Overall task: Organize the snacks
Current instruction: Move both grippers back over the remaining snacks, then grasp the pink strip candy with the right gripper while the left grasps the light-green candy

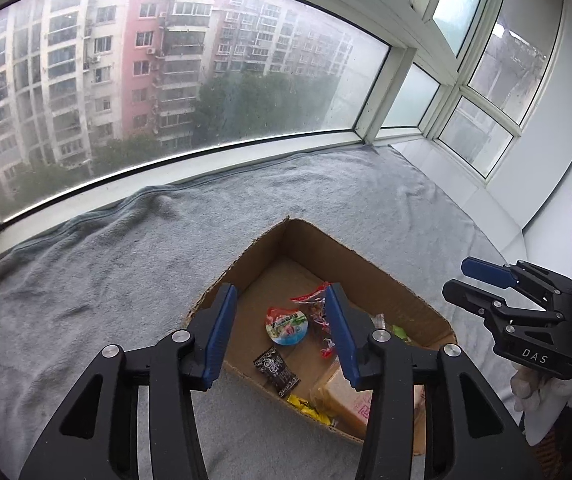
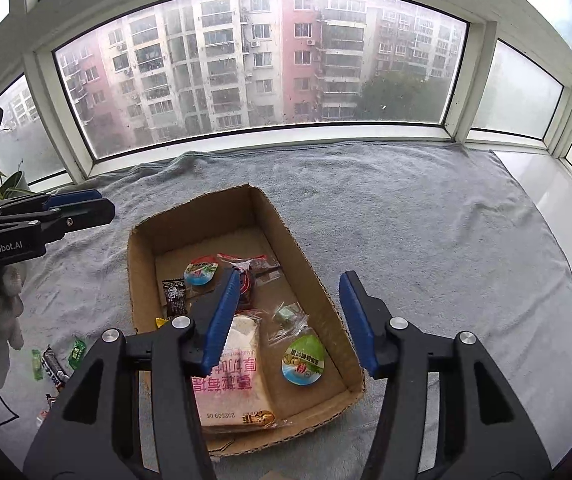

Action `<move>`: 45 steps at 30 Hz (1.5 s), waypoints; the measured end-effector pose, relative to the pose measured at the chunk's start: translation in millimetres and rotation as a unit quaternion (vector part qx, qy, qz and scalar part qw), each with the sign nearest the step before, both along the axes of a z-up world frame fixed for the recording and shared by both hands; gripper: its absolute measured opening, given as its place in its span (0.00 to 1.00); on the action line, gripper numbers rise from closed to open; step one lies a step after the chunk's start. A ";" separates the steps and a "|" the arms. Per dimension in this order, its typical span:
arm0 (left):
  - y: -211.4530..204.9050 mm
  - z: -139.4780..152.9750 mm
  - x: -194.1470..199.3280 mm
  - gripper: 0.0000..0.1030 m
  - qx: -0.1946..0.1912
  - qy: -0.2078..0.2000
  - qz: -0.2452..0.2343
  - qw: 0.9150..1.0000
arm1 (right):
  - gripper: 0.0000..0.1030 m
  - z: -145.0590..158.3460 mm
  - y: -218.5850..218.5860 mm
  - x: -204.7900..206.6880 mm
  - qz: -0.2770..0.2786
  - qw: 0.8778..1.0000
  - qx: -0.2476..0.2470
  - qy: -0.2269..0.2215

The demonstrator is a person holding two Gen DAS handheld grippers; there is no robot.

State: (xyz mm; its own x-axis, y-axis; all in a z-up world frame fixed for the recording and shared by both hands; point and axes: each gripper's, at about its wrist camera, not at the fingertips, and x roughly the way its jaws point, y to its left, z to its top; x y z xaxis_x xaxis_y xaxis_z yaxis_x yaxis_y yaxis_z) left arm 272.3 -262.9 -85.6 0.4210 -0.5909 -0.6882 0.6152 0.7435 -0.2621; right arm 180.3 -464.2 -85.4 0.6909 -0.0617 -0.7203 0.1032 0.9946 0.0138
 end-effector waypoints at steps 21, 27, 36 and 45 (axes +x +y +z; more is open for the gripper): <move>161.8 38.6 -101.7 0.43 -0.002 -0.057 0.090 0.994 | 0.54 0.9 128.7 -79.7 0.170 0.984 0.054 -0.007; 206.8 -2.3 -125.3 0.43 0.013 -0.017 0.142 0.990 | 0.54 -35.2 166.9 -90.4 0.210 0.975 0.069 0.031; 227.9 -71.8 -148.9 0.43 0.031 0.054 0.177 0.982 | 0.54 -101.6 200.8 -110.5 0.236 0.965 0.056 0.096; 222.9 -105.1 -151.5 0.42 0.042 0.086 0.175 0.980 | 0.48 -122.0 214.4 -107.8 0.250 0.958 0.067 0.122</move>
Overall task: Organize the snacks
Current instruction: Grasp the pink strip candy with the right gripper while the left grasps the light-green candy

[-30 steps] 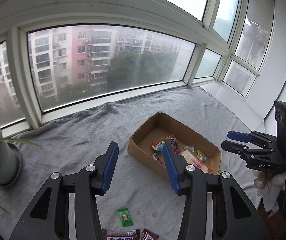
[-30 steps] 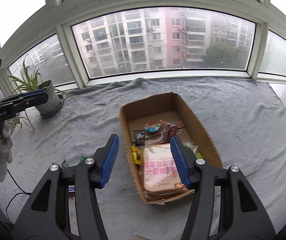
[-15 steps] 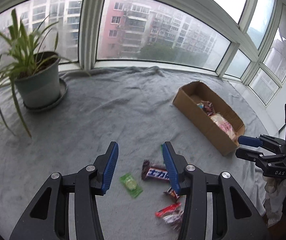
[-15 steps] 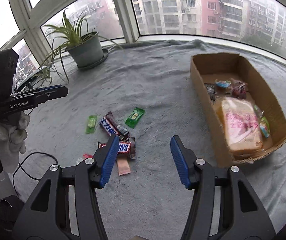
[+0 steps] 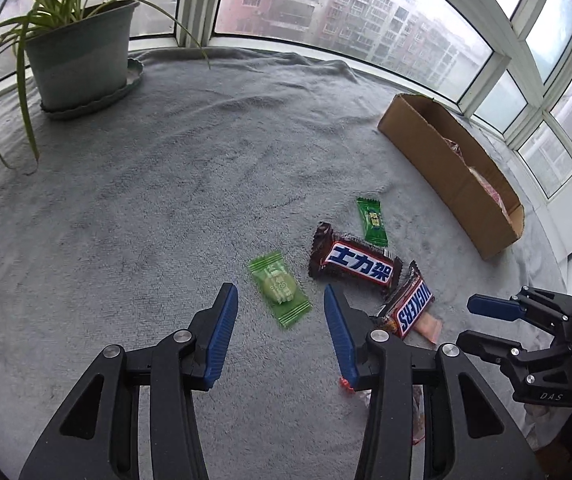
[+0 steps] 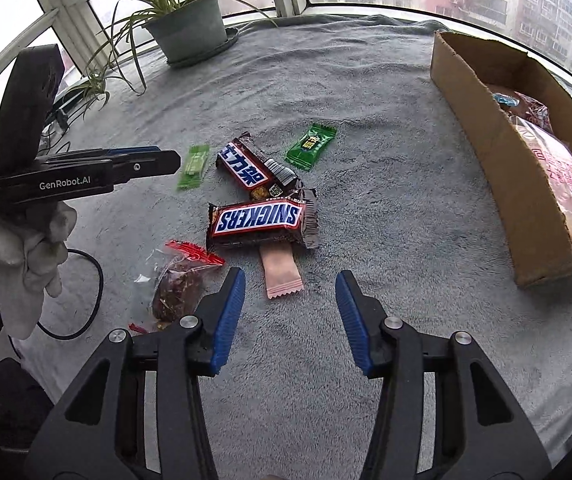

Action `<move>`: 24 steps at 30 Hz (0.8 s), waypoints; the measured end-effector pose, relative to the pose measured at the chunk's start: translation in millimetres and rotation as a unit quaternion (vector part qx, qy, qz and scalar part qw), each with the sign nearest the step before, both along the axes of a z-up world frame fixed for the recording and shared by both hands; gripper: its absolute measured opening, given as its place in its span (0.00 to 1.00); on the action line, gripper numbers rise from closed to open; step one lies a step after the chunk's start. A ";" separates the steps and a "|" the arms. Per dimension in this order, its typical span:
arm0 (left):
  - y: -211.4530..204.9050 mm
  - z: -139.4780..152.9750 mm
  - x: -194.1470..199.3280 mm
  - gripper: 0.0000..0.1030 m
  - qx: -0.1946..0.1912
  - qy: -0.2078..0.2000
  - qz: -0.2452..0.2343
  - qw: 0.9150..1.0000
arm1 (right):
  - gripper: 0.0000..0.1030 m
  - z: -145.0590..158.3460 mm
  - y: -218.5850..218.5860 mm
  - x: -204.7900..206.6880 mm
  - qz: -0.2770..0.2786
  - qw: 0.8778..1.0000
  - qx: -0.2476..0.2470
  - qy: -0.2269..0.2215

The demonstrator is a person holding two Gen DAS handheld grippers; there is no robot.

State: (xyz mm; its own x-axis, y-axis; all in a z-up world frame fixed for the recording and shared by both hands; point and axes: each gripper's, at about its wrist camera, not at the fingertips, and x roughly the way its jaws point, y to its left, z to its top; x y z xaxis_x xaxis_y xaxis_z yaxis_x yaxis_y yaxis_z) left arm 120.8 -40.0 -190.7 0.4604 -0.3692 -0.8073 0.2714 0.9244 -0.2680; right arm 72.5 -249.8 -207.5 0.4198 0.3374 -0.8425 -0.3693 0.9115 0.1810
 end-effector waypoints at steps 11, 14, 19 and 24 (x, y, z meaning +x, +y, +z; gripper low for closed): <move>-11.3 -14.0 5.2 0.36 0.016 0.010 -0.007 1.000 | 0.38 -14.0 24.2 9.5 0.025 0.999 -0.025 0.010; -15.4 -15.5 8.0 0.31 0.024 0.010 -0.010 1.000 | 0.38 -16.9 25.8 12.0 0.025 0.999 -0.030 0.012; -24.1 -16.4 11.8 0.29 0.042 0.002 -0.017 0.999 | 0.36 -17.5 28.0 12.1 0.030 0.999 -0.037 0.010; -36.3 -16.9 6.6 0.21 0.076 -0.018 -0.036 0.996 | 0.22 -17.6 29.0 10.2 0.038 0.998 -0.055 0.005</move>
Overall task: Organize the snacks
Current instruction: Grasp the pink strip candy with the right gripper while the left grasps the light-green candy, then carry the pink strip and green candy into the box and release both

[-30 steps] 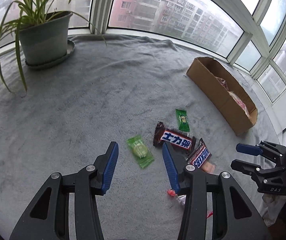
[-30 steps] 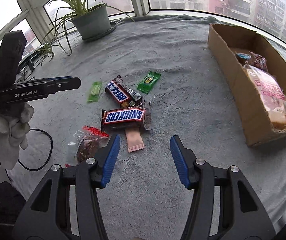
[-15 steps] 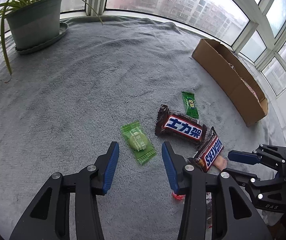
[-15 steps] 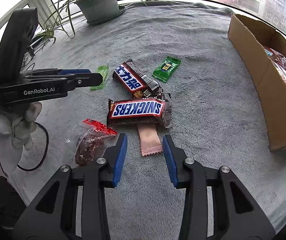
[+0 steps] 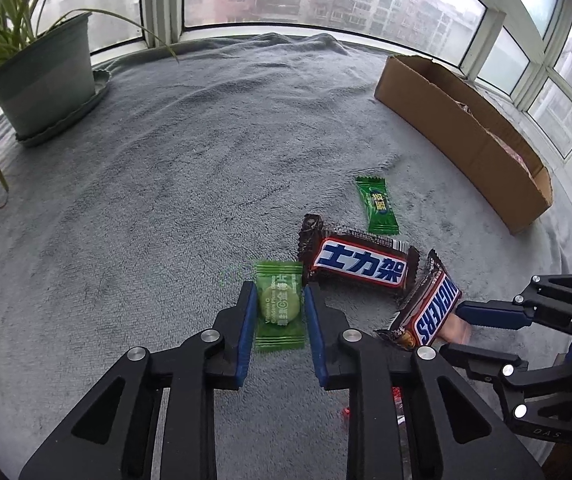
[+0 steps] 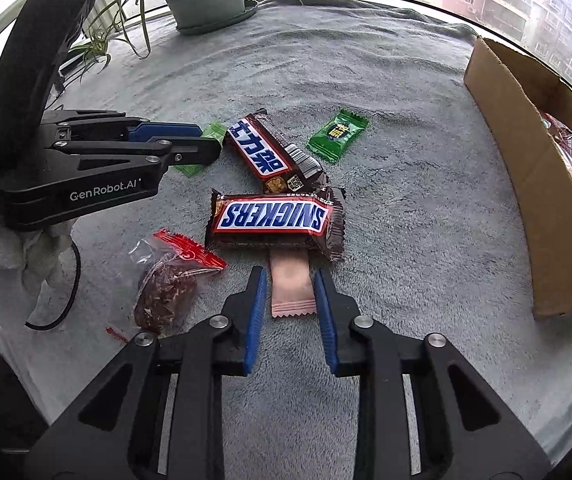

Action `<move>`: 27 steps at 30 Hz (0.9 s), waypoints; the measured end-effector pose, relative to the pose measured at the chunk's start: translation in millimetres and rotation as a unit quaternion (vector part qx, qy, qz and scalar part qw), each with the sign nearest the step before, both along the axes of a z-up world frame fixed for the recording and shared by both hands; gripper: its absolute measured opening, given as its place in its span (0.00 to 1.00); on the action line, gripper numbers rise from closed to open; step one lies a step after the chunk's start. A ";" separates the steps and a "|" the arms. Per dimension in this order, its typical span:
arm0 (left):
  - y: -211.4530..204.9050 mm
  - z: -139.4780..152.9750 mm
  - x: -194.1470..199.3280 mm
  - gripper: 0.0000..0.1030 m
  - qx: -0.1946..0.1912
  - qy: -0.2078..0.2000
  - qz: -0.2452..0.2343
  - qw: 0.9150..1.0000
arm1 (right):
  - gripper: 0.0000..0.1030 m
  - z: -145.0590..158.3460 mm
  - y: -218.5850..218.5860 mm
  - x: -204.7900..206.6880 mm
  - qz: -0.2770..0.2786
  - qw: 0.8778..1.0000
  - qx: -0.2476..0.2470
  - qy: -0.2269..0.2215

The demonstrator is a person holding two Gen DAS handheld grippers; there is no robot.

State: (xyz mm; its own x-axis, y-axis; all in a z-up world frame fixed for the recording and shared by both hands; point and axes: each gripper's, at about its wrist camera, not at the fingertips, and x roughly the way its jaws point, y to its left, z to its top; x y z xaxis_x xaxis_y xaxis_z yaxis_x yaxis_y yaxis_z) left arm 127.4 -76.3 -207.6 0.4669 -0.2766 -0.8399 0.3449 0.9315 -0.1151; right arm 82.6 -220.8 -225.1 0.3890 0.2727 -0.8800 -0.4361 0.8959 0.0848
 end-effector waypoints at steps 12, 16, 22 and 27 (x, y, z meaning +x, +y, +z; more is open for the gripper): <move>10.6 0.9 -3.2 0.18 -0.014 0.001 0.015 1.000 | 0.21 3.6 -8.6 -8.0 -0.005 1.000 0.007 0.007; 19.2 4.8 -7.7 0.19 -0.026 0.005 0.024 0.999 | 0.21 9.3 -23.6 -16.8 -0.020 1.000 0.016 0.006; 23.0 21.7 -13.4 0.19 -0.046 -0.005 0.026 0.999 | 0.21 26.8 -51.2 -21.6 -0.056 0.998 0.032 -0.012; 13.7 39.9 -10.4 0.19 -0.064 -0.016 0.015 0.998 | 0.21 53.0 -75.1 -19.7 -0.089 0.994 0.046 -0.047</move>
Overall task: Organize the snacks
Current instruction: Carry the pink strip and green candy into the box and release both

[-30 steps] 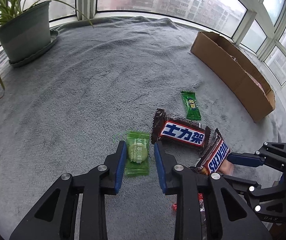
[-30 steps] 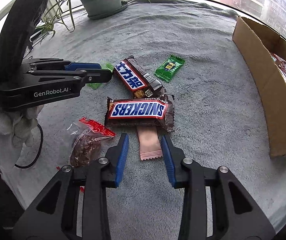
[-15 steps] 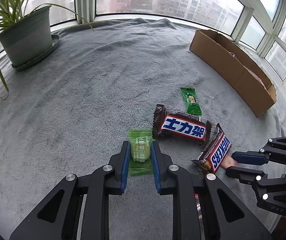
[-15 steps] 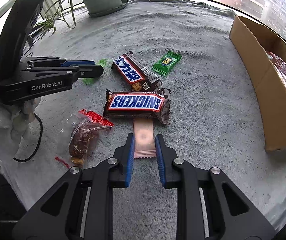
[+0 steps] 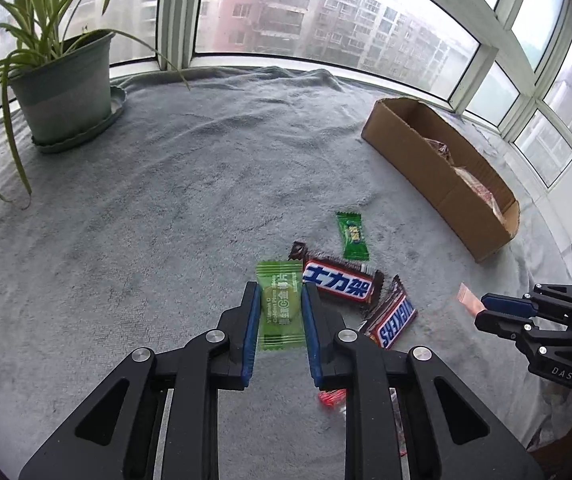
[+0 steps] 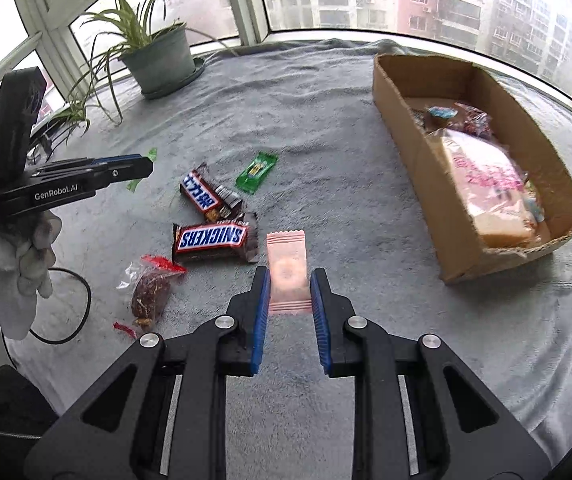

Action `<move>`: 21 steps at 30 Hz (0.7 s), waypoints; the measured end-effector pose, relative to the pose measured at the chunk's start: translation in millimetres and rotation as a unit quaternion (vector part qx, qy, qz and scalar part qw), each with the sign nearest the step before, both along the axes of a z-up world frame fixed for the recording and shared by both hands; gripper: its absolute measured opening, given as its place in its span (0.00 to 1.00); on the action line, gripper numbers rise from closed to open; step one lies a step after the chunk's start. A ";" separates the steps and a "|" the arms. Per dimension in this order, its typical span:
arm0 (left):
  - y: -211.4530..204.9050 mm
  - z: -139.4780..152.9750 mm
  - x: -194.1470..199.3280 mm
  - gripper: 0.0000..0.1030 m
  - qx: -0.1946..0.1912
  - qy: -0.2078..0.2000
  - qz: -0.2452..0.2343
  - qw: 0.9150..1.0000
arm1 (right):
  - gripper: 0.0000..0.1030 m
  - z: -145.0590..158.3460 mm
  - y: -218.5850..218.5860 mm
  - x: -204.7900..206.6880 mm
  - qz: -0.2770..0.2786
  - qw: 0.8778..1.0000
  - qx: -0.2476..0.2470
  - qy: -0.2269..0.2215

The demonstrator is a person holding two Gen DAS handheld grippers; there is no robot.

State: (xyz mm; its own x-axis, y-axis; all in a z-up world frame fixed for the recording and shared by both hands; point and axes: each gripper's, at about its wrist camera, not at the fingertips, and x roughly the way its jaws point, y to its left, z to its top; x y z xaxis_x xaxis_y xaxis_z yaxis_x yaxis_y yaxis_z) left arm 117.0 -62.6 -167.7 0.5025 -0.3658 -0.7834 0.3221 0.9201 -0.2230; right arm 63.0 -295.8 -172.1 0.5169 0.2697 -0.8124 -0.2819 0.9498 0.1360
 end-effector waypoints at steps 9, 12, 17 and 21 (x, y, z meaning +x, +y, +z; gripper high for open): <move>-43.1 39.2 24.2 0.19 -0.015 -0.039 -0.045 0.998 | 0.21 43.8 -54.8 17.6 -0.074 0.996 -0.003 -0.058; -61.7 49.3 33.9 0.19 -0.018 -0.049 -0.065 0.997 | 0.21 53.1 -70.6 25.1 -0.094 0.993 -0.011 -0.072; -93.2 60.1 50.0 0.19 -0.027 -0.057 -0.096 0.993 | 0.21 61.7 -98.2 36.6 -0.125 0.988 -0.022 -0.086; -117.8 65.9 62.6 0.19 -0.030 -0.062 -0.115 0.991 | 0.21 61.5 -118.4 46.3 -0.147 0.985 -0.033 -0.087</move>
